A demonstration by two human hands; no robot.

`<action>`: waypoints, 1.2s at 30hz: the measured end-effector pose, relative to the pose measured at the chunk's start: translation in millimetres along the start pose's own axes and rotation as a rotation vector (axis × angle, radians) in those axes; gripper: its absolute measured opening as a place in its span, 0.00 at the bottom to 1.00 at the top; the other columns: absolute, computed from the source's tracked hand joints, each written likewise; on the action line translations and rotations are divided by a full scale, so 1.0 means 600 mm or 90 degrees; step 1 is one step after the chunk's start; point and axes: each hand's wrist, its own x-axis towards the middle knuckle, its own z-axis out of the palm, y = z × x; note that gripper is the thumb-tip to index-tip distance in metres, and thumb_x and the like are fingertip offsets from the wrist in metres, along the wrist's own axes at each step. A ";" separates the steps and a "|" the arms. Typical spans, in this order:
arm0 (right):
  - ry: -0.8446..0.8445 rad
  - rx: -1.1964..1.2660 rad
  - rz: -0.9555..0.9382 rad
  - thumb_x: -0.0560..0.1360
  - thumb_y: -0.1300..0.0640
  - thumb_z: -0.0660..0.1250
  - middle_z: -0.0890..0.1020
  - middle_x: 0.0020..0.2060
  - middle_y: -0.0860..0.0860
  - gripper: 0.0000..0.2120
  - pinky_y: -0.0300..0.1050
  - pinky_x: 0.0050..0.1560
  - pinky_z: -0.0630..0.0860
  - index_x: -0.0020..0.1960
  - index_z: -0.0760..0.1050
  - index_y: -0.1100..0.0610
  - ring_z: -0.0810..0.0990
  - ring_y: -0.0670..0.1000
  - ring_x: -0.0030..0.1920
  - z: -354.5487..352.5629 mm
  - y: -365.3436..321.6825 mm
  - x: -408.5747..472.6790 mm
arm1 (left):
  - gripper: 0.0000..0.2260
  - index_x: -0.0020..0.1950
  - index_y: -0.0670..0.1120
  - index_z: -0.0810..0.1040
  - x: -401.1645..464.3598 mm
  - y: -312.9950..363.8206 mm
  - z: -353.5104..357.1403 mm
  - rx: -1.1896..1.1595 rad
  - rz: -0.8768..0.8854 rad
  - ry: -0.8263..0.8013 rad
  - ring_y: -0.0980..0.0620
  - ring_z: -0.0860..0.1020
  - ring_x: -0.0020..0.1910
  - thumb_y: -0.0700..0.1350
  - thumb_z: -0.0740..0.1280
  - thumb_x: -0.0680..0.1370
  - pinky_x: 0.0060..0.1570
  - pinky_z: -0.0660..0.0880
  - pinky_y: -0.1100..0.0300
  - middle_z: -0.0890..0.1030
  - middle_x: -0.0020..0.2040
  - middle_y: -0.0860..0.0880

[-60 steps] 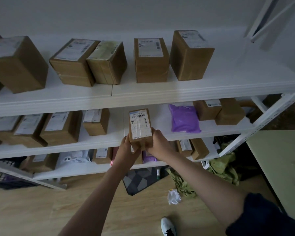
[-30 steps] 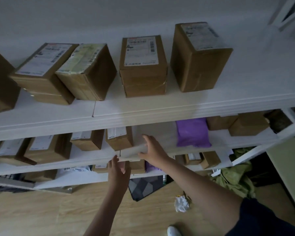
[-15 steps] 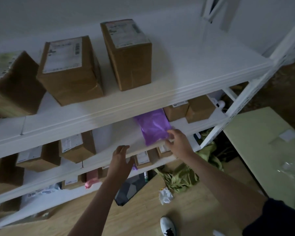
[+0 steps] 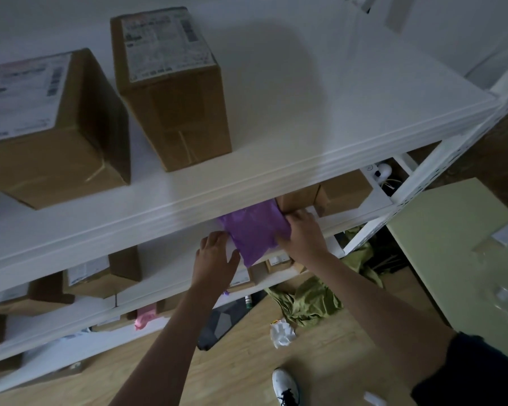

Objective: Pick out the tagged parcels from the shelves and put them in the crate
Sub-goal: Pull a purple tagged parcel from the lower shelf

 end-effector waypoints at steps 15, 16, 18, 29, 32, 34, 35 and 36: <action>0.001 0.217 0.014 0.73 0.66 0.69 0.79 0.45 0.47 0.12 0.31 0.36 0.71 0.55 0.77 0.56 0.78 0.41 0.41 -0.004 -0.050 -0.074 | 0.16 0.70 0.46 0.74 -0.063 -0.016 -0.021 0.074 0.047 -0.061 0.46 0.72 0.66 0.43 0.62 0.81 0.64 0.72 0.51 0.75 0.68 0.47; 0.024 0.219 -0.007 0.74 0.66 0.70 0.79 0.47 0.47 0.13 0.31 0.39 0.72 0.57 0.78 0.57 0.78 0.41 0.43 -0.009 -0.057 -0.081 | 0.16 0.69 0.46 0.74 -0.070 -0.019 -0.028 0.073 0.051 -0.059 0.46 0.72 0.66 0.44 0.62 0.81 0.64 0.72 0.52 0.75 0.68 0.47; 0.053 0.212 -0.050 0.74 0.66 0.71 0.79 0.51 0.48 0.15 0.29 0.44 0.73 0.60 0.78 0.57 0.78 0.42 0.46 -0.021 -0.075 -0.096 | 0.16 0.69 0.47 0.75 -0.079 -0.023 -0.044 0.076 0.051 -0.048 0.47 0.74 0.65 0.45 0.62 0.82 0.63 0.72 0.53 0.76 0.68 0.48; 0.113 0.057 -0.279 0.75 0.63 0.70 0.78 0.51 0.53 0.12 0.38 0.48 0.71 0.58 0.78 0.60 0.78 0.51 0.48 -0.021 -0.175 -0.150 | 0.36 0.82 0.52 0.52 -0.074 -0.012 -0.130 0.143 0.091 -0.003 0.40 0.80 0.55 0.47 0.68 0.79 0.51 0.77 0.49 0.79 0.63 0.44; 0.116 0.007 -0.347 0.77 0.59 0.71 0.79 0.49 0.53 0.09 0.44 0.48 0.77 0.57 0.79 0.60 0.79 0.53 0.46 -0.010 -0.195 -0.157 | 0.39 0.83 0.53 0.48 -0.095 -0.032 -0.131 0.136 0.098 0.027 0.40 0.80 0.54 0.45 0.68 0.79 0.50 0.78 0.48 0.79 0.62 0.42; 0.097 -0.034 -0.384 0.74 0.61 0.73 0.79 0.51 0.54 0.14 0.49 0.51 0.79 0.58 0.78 0.59 0.79 0.54 0.47 -0.002 -0.209 -0.159 | 0.37 0.83 0.52 0.49 -0.112 -0.049 -0.132 0.107 0.078 0.043 0.40 0.80 0.53 0.43 0.67 0.80 0.50 0.78 0.49 0.79 0.63 0.41; 0.087 -0.053 -0.400 0.72 0.62 0.74 0.78 0.52 0.54 0.16 0.50 0.52 0.79 0.59 0.78 0.59 0.79 0.54 0.49 0.002 -0.218 -0.160 | 0.35 0.82 0.51 0.51 -0.119 -0.059 -0.135 0.088 0.058 0.048 0.41 0.80 0.54 0.43 0.66 0.80 0.51 0.78 0.49 0.78 0.64 0.42; 0.080 -0.066 -0.416 0.71 0.63 0.75 0.78 0.53 0.54 0.18 0.50 0.54 0.78 0.60 0.77 0.59 0.79 0.55 0.50 0.005 -0.228 -0.162 | 0.33 0.82 0.51 0.53 -0.126 -0.071 -0.139 0.069 0.038 0.053 0.42 0.80 0.54 0.43 0.65 0.80 0.51 0.79 0.49 0.78 0.64 0.42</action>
